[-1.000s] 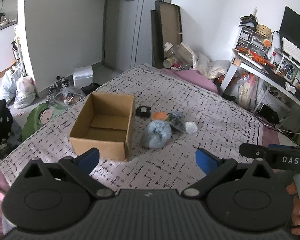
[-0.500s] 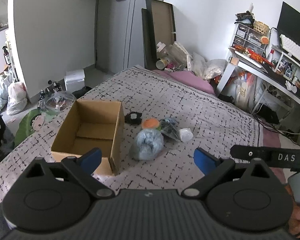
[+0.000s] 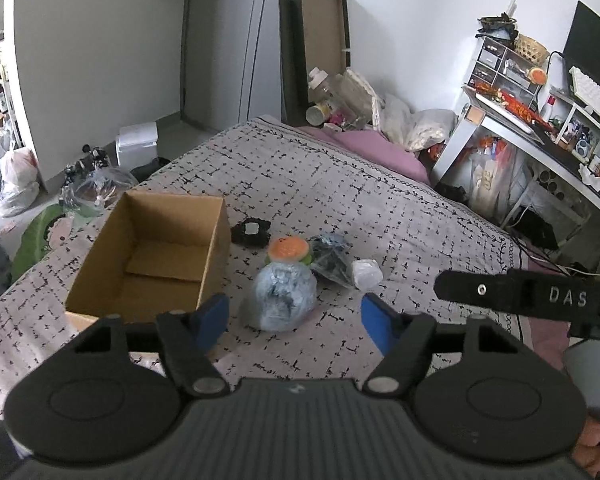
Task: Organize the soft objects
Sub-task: 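Move the left gripper to the light-blue plush and close on it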
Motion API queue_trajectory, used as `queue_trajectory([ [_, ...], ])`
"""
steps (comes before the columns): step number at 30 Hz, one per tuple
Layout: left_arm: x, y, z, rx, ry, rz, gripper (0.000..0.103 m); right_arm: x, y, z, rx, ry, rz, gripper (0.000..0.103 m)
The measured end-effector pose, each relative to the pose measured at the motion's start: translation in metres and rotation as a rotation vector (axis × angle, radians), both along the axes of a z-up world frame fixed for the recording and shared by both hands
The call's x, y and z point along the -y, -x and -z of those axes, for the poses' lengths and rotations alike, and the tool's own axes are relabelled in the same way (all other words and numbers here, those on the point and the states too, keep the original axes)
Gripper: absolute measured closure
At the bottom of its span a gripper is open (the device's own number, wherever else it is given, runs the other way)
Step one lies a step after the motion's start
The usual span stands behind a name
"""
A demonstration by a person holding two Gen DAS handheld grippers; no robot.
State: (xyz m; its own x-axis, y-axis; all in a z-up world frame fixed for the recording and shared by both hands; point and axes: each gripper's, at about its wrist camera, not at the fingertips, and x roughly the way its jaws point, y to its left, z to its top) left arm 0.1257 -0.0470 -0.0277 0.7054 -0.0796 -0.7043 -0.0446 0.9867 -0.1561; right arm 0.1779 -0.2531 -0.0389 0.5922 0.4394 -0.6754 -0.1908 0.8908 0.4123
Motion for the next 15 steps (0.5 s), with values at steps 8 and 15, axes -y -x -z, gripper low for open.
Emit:
queue_trajectory([
  [8,0.002,-0.025,0.012,-0.017,0.004,-0.005,0.043,-0.008,-0.033,0.008,-0.007,-0.050,0.017,0.000],
  [15,-0.002,-0.050,0.035,-0.053,0.015,-0.039,0.056,-0.010,-0.045,0.042,-0.017,-0.089,0.017,0.001],
])
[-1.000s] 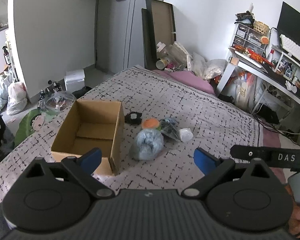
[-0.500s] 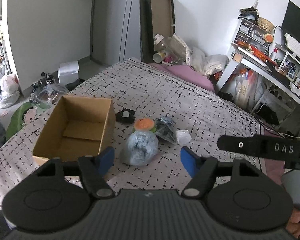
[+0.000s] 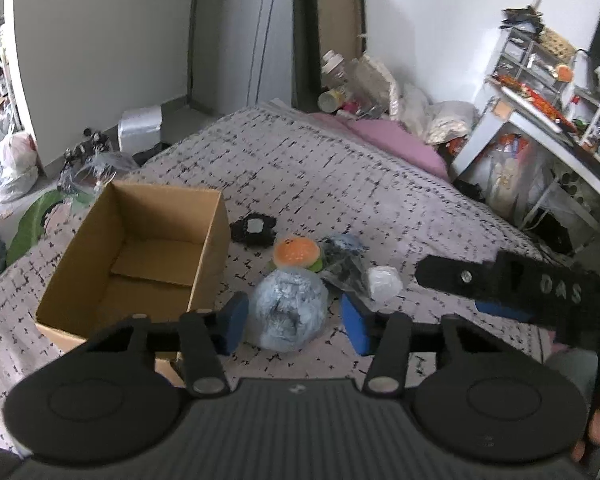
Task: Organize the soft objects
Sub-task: 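Move the left gripper to the light-blue plush and close on it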
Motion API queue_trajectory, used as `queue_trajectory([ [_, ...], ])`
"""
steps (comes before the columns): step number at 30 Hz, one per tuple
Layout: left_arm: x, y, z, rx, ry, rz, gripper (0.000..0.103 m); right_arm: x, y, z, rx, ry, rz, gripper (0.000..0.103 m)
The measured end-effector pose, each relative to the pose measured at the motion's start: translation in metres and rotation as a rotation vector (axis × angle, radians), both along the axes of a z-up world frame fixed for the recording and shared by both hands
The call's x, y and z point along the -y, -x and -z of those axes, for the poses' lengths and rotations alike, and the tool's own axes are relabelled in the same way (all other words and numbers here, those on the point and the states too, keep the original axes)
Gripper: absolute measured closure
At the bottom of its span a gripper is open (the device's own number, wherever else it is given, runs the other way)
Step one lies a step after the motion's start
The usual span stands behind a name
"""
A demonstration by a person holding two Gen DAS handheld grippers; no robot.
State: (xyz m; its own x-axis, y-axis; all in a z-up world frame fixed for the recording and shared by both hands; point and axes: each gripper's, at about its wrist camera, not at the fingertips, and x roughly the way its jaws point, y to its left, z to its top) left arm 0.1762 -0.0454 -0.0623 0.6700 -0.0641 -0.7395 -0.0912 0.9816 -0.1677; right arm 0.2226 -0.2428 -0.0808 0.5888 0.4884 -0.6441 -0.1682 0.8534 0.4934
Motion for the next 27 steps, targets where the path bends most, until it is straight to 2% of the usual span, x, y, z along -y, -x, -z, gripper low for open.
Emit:
queue_trajectory([
  [3,-0.001,-0.009,0.011,-0.019,0.019,-0.002,0.061,0.003,-0.006,0.011,-0.016,-0.029,0.015,0.013],
  [5,0.000,-0.014,0.017,-0.031,0.018,0.000,0.063,0.007,-0.010,0.018,-0.027,-0.075,0.036,0.014],
  [6,0.001,-0.016,0.021,-0.035,0.020,0.002,0.065,0.007,-0.012,0.022,-0.041,-0.092,0.038,0.018],
  [7,0.002,-0.019,0.024,-0.039,0.022,0.004,0.068,0.007,-0.016,0.026,-0.064,-0.105,0.039,0.024],
  [12,0.006,-0.030,0.040,-0.062,0.028,0.012,0.074,0.012,-0.028,0.049,-0.174,-0.208,0.054,0.036],
  [18,0.009,-0.045,0.057,-0.090,0.028,0.014,0.074,0.012,-0.032,0.067,-0.230,-0.218,0.070,0.036],
  [27,0.017,-0.060,0.072,-0.112,-0.010,0.017,0.076,0.008,-0.041,0.077,-0.256,-0.220,0.057,0.037],
])
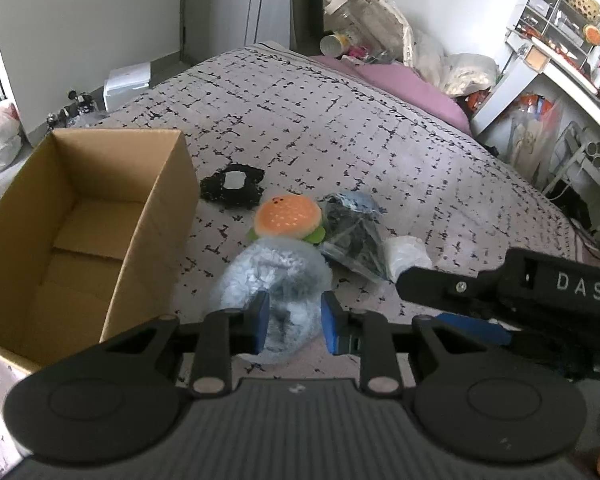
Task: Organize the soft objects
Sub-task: 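Move the left gripper to the light-blue plush and close on it, then lift the light-blue plush with the left gripper toward the cardboard box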
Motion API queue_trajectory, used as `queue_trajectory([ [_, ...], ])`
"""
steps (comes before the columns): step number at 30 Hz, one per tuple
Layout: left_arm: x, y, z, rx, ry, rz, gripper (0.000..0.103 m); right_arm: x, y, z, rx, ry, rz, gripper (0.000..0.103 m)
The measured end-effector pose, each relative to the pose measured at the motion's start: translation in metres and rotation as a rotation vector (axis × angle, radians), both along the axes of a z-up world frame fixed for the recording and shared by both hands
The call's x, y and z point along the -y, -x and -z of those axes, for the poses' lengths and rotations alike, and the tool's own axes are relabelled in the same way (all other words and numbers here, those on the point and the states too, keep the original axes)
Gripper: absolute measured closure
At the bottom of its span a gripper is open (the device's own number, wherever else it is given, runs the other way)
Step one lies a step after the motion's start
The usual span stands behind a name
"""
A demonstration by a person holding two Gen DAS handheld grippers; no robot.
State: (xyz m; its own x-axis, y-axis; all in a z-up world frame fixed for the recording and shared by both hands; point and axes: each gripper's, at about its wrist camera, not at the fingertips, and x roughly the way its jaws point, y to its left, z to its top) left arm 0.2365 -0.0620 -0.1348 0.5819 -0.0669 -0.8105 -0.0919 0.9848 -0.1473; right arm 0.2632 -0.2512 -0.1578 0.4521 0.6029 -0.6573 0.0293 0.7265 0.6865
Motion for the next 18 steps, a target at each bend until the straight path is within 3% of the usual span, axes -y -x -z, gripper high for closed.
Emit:
queue_trajectory([
  [11,-0.005,0.005,-0.001,0.001,-0.058,-0.087,0.076,-0.002,-0.002,0.007,-0.023,0.003,-0.009,0.037],
  [18,-0.015,0.003,0.010,-0.015,-0.036,-0.131,0.071,-0.011,-0.002,0.011,-0.037,0.005,-0.047,0.037],
])
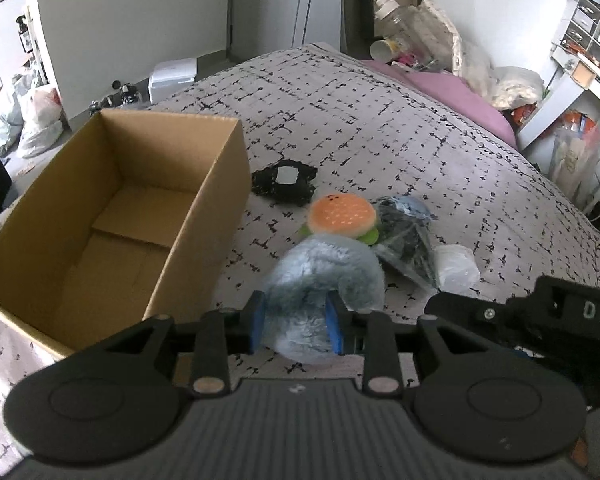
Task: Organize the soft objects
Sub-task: 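Lift the light-blue plush with the left gripper toward the cardboard box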
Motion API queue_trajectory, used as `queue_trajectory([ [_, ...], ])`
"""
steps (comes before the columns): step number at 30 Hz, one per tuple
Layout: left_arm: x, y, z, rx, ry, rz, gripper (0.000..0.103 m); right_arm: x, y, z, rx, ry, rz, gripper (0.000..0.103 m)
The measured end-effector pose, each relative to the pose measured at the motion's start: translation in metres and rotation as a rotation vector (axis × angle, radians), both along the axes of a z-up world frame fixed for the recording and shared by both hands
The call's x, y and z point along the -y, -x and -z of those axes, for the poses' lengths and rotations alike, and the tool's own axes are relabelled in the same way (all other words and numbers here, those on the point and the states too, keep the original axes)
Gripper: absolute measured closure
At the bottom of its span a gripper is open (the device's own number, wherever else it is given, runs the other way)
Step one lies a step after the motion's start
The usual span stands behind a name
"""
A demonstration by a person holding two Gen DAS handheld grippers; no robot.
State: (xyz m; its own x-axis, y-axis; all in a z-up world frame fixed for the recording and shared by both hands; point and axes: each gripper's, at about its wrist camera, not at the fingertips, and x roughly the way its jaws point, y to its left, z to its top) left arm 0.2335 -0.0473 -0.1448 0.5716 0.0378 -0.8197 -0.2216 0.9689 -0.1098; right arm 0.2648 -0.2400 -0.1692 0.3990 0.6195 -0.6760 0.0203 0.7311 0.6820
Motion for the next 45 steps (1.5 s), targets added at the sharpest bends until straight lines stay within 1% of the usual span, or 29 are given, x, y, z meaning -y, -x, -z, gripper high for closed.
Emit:
queue_trajectory([
  [4,0.002,-0.007,0.010,-0.028,-0.024,0.032,0.064,0.002,-0.001,0.001,-0.007,0.004,0.011,0.037],
  [5,0.002,-0.008,0.013,-0.034,-0.024,0.036,0.063,0.002,-0.001,0.001,-0.009,0.007,0.013,0.037],
  [7,0.000,-0.012,0.018,-0.041,-0.010,0.037,0.059,0.002,-0.001,0.001,-0.009,0.006,0.016,0.037],
  [10,0.000,-0.016,0.026,-0.063,0.003,0.056,0.056,0.001,-0.003,0.001,-0.004,0.004,0.022,0.037],
  [12,0.002,-0.017,0.028,-0.055,0.005,0.068,0.056,-0.001,-0.005,0.004,-0.009,-0.001,0.022,0.037],
  [14,0.001,-0.016,0.029,-0.042,0.016,0.068,0.058,-0.004,-0.008,0.007,-0.017,-0.004,0.016,0.037],
  [16,-0.002,-0.017,0.030,-0.041,0.052,0.056,0.063,-0.007,-0.010,0.010,-0.023,-0.007,0.012,0.038],
  [18,-0.005,-0.016,0.029,-0.032,0.068,0.048,0.070,-0.008,-0.011,0.012,-0.027,-0.006,0.010,0.038],
  [21,-0.006,-0.013,0.024,-0.014,0.092,0.044,0.076,-0.009,-0.010,0.013,-0.033,-0.014,0.009,0.038],
  [23,-0.005,-0.011,0.019,-0.005,0.102,0.046,0.077,-0.011,-0.010,0.012,-0.029,-0.016,0.006,0.038],
  [26,-0.008,-0.008,0.014,-0.001,0.159,0.034,0.078,-0.015,-0.010,0.010,-0.024,-0.035,-0.001,0.038],
  [32,-0.010,0.002,-0.003,0.018,0.233,0.026,0.079,-0.013,-0.008,0.004,-0.006,-0.081,-0.005,0.039],
  [35,-0.009,0.006,-0.010,0.024,0.237,0.029,0.079,-0.010,-0.006,0.002,-0.006,-0.122,-0.004,0.046],
  [37,-0.009,0.009,-0.014,0.027,0.250,0.025,0.079,-0.010,-0.006,0.001,-0.003,-0.145,-0.003,0.056],
  [38,-0.010,0.010,-0.016,0.030,0.250,0.022,0.080,-0.010,-0.005,0.001,-0.002,-0.150,-0.005,0.057],
  [40,-0.009,0.013,-0.022,0.039,0.236,0.018,0.080,-0.012,-0.005,-0.001,-0.001,-0.157,-0.019,0.068],
  [43,-0.011,0.016,-0.030,0.048,0.230,0.013,0.080,-0.013,0.000,-0.008,0.019,-0.172,-0.041,0.073],
  [45,-0.013,0.019,-0.036,0.056,0.219,0.017,0.080,-0.015,0.003,-0.013,0.039,-0.172,-0.058,0.075],
])
